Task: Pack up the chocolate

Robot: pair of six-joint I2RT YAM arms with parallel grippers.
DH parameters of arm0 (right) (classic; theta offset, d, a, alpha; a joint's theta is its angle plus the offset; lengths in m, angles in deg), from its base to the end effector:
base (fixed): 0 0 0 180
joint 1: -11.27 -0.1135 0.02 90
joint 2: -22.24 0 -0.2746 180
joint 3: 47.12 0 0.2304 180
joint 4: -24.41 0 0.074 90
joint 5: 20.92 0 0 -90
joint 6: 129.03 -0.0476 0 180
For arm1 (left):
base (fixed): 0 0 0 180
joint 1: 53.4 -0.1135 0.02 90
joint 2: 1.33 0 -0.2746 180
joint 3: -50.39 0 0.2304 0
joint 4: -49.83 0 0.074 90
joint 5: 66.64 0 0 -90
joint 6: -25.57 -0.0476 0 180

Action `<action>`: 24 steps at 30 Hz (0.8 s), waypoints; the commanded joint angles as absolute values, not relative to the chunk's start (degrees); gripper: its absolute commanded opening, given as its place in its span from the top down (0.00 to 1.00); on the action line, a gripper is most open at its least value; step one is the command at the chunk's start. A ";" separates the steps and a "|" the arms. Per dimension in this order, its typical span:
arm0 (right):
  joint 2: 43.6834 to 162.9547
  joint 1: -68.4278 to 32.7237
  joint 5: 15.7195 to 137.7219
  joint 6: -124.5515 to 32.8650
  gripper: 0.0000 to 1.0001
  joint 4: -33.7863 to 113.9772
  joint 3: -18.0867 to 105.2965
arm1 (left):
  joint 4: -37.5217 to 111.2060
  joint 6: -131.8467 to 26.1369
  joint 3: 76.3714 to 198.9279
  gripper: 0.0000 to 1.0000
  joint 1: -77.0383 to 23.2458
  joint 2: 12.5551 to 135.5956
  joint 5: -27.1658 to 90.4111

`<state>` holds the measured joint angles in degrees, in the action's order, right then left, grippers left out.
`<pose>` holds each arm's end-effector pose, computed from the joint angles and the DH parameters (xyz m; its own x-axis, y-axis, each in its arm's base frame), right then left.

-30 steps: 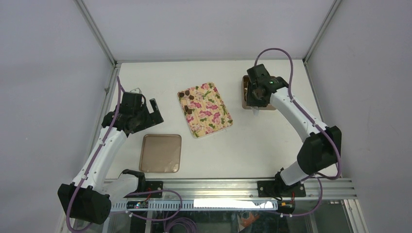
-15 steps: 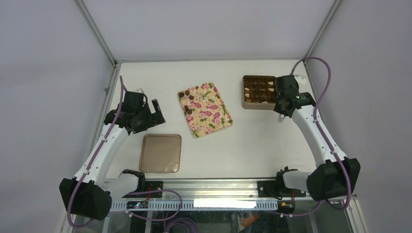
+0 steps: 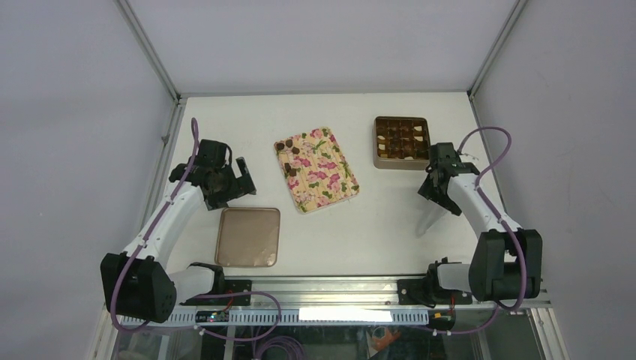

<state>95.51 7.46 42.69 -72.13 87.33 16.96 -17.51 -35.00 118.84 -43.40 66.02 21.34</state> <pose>0.2052 -0.0075 0.2287 -0.7536 0.4401 -0.4883 0.5828 0.7909 -0.1866 0.1909 -0.0320 0.2601 -0.8634 -0.3464 -0.3668 -0.3039 0.9374 -0.1699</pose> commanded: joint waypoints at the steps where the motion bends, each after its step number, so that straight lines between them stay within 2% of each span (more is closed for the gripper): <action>1: 94.48 7.97 43.25 -73.92 0.12 83.43 18.34 | -17.75 -34.22 120.56 0.01 -44.18 64.49 20.66; 4: 90.29 7.89 45.95 -71.91 0.02 83.50 20.48 | -18.91 -34.03 122.61 0.01 -44.49 64.41 21.19; 10: 85.17 4.35 62.53 -68.31 0.01 82.14 26.75 | -20.87 -33.34 125.09 0.01 -44.90 64.41 21.12; 14: 87.32 -13.54 60.97 -73.37 0.01 81.54 30.32 | -24.67 -32.27 132.82 0.01 -45.48 64.20 27.58; 17: 92.84 -28.82 56.97 -79.08 0.01 80.45 33.13 | -26.89 -32.45 140.82 0.01 -45.48 62.53 27.80; 20: 103.10 -42.23 54.63 -83.66 0.01 79.67 37.97 | -30.54 -32.62 148.46 0.01 -45.49 62.54 24.09; 24: 117.91 -52.69 53.23 -86.27 0.04 81.70 48.90 | -35.14 -30.95 151.89 0.01 -45.57 62.72 19.61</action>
